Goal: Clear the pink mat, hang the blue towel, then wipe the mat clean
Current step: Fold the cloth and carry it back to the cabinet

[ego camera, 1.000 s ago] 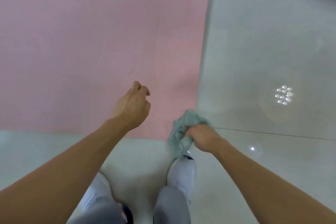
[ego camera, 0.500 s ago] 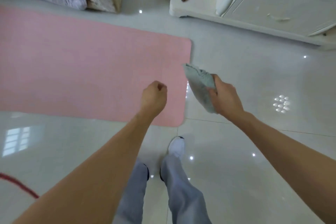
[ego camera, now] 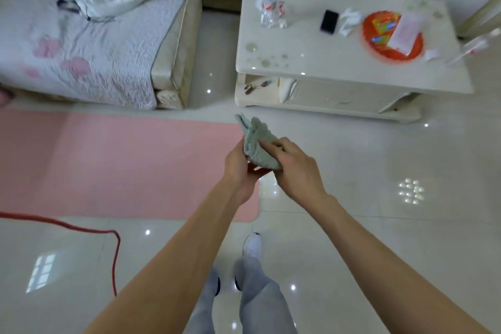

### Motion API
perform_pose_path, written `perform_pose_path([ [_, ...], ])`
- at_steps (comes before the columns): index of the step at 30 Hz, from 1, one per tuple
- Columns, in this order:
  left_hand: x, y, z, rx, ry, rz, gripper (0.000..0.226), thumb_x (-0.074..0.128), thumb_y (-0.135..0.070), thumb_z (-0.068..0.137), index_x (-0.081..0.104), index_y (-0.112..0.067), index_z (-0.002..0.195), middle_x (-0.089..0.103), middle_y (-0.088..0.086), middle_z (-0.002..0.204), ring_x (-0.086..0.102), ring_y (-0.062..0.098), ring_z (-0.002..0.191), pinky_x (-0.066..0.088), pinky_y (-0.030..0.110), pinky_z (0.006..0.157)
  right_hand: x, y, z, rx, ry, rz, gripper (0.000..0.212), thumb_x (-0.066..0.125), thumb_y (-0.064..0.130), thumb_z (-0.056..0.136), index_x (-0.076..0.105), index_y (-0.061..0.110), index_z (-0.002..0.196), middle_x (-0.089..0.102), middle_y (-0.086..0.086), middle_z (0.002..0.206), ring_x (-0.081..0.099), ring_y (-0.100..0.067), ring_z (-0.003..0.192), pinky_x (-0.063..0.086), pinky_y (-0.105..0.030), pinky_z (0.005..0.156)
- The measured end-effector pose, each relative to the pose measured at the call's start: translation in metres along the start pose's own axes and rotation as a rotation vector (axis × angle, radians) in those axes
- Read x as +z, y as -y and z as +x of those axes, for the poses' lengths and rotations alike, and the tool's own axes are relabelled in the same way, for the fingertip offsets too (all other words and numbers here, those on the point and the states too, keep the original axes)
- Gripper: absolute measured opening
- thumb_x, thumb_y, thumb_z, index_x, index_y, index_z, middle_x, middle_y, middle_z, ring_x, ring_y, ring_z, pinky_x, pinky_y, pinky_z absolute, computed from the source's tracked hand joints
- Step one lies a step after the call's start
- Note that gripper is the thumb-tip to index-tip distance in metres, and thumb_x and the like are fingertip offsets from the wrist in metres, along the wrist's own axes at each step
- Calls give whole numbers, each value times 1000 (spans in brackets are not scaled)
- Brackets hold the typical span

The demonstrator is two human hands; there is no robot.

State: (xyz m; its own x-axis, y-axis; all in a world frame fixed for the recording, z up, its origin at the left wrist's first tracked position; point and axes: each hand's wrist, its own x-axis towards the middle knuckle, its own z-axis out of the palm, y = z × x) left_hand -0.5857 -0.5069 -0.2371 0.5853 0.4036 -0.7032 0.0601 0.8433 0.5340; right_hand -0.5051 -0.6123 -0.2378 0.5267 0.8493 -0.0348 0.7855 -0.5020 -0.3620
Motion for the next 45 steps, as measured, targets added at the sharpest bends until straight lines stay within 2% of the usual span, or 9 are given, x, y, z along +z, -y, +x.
perform_pose_path([
  [6,43,-26,-42,74,28,264,34,38,-30,104,60,-9,119,68,11,109,66,25,94,58,38,70,-63,-6,-33,78,-93,-76,62,65,-1,74,62,29,128,66,1,113,67,-27,82,54,-35,58],
  [10,55,-39,-60,326,117,612,31,45,-33,99,58,-24,126,58,-1,127,56,18,116,53,43,94,-93,-6,-64,153,-191,-170,60,68,-2,74,64,25,127,70,0,113,69,-29,71,56,-36,54],
  [14,61,-38,-81,491,309,798,30,47,-30,99,58,-31,128,53,-9,128,54,9,113,44,34,103,-109,10,-107,225,-208,-265,56,65,0,80,62,29,128,68,2,119,68,-27,69,52,-32,53],
  [17,65,-26,-99,429,413,872,27,47,-29,98,67,-27,117,61,-4,116,60,13,105,48,40,102,-116,25,-145,290,-232,-298,57,67,-1,77,64,27,127,68,-1,119,69,-29,68,49,-32,52],
  [21,70,3,-134,281,509,890,25,50,-21,96,74,-16,100,65,0,82,63,17,79,53,45,94,-122,38,-197,368,-265,-321,57,69,-3,75,64,24,125,68,-4,119,69,-31,68,54,-36,51],
  [25,77,33,-167,265,599,982,26,47,-21,99,73,-16,97,66,2,86,65,20,82,54,44,94,-126,41,-247,438,-288,-359,61,71,-5,71,65,24,124,69,-4,117,69,-31,69,54,-38,49],
  [30,95,72,-204,315,729,1151,25,51,-28,97,73,-16,95,69,8,93,65,25,90,53,47,93,-129,37,-312,509,-348,-388,63,73,-6,66,68,23,120,70,-3,111,68,-29,63,46,-28,45],
  [33,106,105,-229,384,826,1243,27,48,-28,98,73,-20,102,70,2,97,65,23,96,53,44,93,-126,32,-355,579,-392,-380,64,72,-7,65,68,25,120,71,0,111,67,-27,60,43,-26,44],
  [45,138,295,-332,362,1071,1432,29,50,-32,96,74,-18,107,71,-1,103,65,19,98,53,42,94,-113,7,-564,877,-456,-329,55,69,0,76,65,26,125,69,0,116,69,-29,72,49,-30,52],
])
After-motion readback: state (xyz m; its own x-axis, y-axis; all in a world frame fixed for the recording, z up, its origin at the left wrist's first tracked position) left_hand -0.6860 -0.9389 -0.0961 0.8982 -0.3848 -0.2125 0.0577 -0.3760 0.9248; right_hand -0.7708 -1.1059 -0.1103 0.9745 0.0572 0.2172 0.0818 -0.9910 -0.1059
